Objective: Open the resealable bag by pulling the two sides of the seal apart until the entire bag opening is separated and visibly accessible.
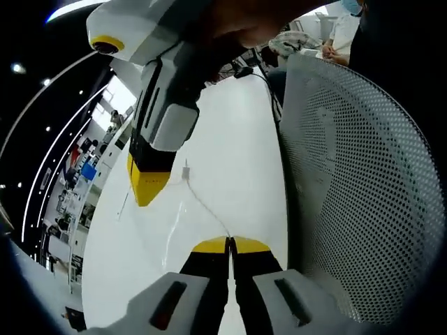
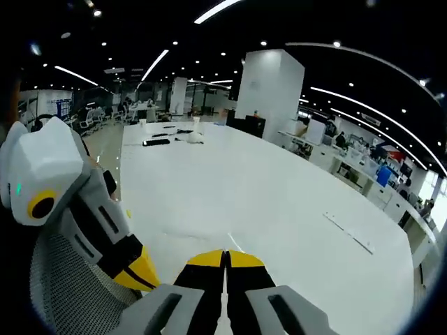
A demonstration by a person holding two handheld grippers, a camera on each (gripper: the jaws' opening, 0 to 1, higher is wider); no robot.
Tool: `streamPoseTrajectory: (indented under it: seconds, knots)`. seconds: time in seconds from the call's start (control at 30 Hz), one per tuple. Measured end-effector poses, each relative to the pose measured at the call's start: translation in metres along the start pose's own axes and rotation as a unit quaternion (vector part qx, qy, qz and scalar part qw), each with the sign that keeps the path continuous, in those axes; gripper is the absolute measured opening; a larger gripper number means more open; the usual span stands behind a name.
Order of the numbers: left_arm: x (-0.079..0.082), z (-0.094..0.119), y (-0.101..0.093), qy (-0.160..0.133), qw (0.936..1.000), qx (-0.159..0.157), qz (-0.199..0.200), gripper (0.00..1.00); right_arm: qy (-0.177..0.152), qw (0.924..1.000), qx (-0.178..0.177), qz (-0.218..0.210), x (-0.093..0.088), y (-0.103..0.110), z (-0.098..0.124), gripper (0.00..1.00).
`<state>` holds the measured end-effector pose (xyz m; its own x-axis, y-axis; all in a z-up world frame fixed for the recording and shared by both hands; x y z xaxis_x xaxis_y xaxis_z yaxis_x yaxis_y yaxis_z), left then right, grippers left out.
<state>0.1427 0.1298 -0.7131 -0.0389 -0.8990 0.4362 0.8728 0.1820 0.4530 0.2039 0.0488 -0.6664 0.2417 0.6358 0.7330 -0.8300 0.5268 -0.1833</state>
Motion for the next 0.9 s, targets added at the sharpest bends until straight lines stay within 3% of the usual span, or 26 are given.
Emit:
streamPoseTrajectory:
  seconds: [0.63, 0.77, 0.9]
  knots:
    - [0.019, 0.0, 0.033, -0.015, 0.9973, 0.056, 0.046, 0.0, -0.053, 0.9958, -0.063, 0.04, 0.041, -0.02, 0.026, 0.0]
    - [0.017, 0.0, 0.036, -0.015, 0.9968, 0.057, 0.055, 0.0, -0.054, 0.9957, -0.062, 0.042, 0.041, -0.021, 0.026, 0.0]
    - [0.013, -0.001, 0.029, -0.009, 0.9976, 0.038, 0.058, 0.0, -0.037, 0.9975, -0.05, 0.034, 0.03, -0.019, 0.018, 0.0]
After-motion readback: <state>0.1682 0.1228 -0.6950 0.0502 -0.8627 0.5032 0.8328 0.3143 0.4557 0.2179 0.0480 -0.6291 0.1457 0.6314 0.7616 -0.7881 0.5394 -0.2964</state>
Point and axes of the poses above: the point that each gripper's makers call its tool centre point, and the gripper's own axes: z roughly backward along the fingers, y roughly to its left, x roughly out of its top, the point moved 7 cm from there along z, roughly backward along the fingers, and after that the axes turned 12 degrees about y, right-handed, at the moved point
